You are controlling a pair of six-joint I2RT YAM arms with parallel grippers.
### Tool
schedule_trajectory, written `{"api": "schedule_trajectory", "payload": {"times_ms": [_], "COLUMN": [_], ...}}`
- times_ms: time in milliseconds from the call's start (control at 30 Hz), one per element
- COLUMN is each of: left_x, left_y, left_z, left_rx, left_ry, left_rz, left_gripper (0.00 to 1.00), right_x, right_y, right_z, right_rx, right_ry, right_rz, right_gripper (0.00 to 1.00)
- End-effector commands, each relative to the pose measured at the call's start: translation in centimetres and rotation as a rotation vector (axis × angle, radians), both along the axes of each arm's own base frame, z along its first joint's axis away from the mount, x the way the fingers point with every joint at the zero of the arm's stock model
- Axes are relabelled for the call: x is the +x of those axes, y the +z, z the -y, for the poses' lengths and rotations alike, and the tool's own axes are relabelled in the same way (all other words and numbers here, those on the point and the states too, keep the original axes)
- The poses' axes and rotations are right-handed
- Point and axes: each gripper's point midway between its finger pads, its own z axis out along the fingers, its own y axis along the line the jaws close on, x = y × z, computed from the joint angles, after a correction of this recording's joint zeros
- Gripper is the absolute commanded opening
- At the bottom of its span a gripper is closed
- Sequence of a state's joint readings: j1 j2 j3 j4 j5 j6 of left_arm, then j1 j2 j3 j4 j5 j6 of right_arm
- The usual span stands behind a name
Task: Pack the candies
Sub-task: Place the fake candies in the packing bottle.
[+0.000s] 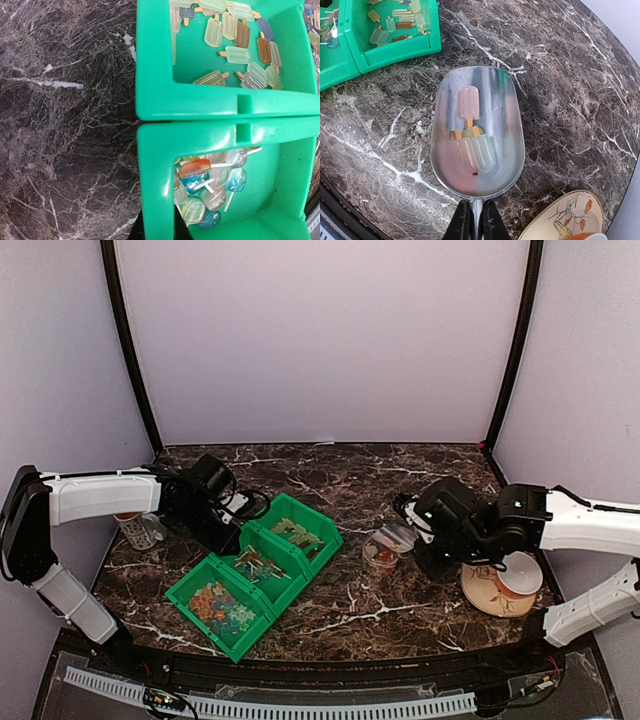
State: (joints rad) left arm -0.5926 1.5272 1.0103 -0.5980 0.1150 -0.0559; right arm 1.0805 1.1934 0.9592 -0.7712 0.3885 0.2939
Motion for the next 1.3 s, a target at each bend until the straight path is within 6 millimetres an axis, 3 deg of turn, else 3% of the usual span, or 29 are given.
{"api": "schedule_trajectory", "payload": {"times_ms": [0, 533, 933, 1000, 1267], "left_x": [0.7, 0.7, 0.8, 0.8, 0.8], "left_y": [2.9, 2.8, 2.8, 2.8, 2.8], "left_z": [1.2, 1.1, 1.1, 1.1, 1.1], "left_rx": [-0.104, -0.100, -0.098, -0.096, -0.098], "left_ry": [-0.001, 0.004, 0.005, 0.005, 0.005], "left_rz": [0.069, 0.067, 0.069, 0.070, 0.068], "left_gripper": [0.00, 0.00, 0.00, 0.00, 0.00], "right_x": [-0.3, -0.7, -1.0, -0.7, -0.4], "right_y": [1.0, -0.5, -1.8, -1.0, -0.8], "right_z": [0.0, 0.9, 0.4, -0.1, -0.6], "right_rx": [0.008, -0.112, -0.222, -0.214, -0.263], "right_ry": [-0.023, -0.060, -0.037, -0.037, -0.024], "right_rz": [-0.009, -0.084, -0.158, -0.152, -0.167], "right_gripper": [0.00, 0.00, 0.00, 0.00, 0.00]}}
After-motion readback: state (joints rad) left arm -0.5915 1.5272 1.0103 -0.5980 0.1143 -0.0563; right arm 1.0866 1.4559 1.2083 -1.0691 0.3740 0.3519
